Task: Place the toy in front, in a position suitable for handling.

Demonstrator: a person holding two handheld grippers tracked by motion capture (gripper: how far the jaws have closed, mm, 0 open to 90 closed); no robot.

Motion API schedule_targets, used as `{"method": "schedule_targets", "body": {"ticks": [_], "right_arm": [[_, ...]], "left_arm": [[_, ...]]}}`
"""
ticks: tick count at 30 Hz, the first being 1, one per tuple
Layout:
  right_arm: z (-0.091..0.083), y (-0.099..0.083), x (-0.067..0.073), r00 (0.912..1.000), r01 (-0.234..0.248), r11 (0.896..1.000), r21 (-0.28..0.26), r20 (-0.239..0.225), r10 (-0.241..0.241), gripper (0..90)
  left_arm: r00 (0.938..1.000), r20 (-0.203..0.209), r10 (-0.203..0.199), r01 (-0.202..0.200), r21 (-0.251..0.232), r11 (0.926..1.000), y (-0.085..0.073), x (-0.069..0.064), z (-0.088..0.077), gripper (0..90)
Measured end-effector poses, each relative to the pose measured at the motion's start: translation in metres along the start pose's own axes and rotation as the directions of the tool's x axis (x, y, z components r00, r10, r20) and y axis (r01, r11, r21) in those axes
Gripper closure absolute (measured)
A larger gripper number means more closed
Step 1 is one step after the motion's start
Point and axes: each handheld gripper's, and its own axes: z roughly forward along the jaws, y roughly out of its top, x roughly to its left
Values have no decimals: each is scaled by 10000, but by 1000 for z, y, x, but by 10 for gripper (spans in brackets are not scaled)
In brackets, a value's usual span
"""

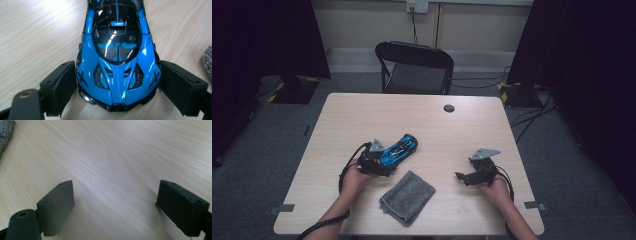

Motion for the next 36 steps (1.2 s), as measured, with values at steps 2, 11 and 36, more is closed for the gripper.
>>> {"method": "schedule_targets", "body": {"ticks": [2,11,36], "right_arm": [[0,0,0,10000,-13,10000,0,6,13,137],[0,0,1,10000,-64,10000,-4,69,64,137],[6,65,108,8759,2781,9594,-469,-3976,-2733,325]], "left_arm": [[9999,72,-129,130,-112,9999,-1,0,0,189],[9999,116,9,-6,-280,9996,-2,0,-1,240],[9998,171,-34,40,-325,9995,-2,1,-1,240]]}}
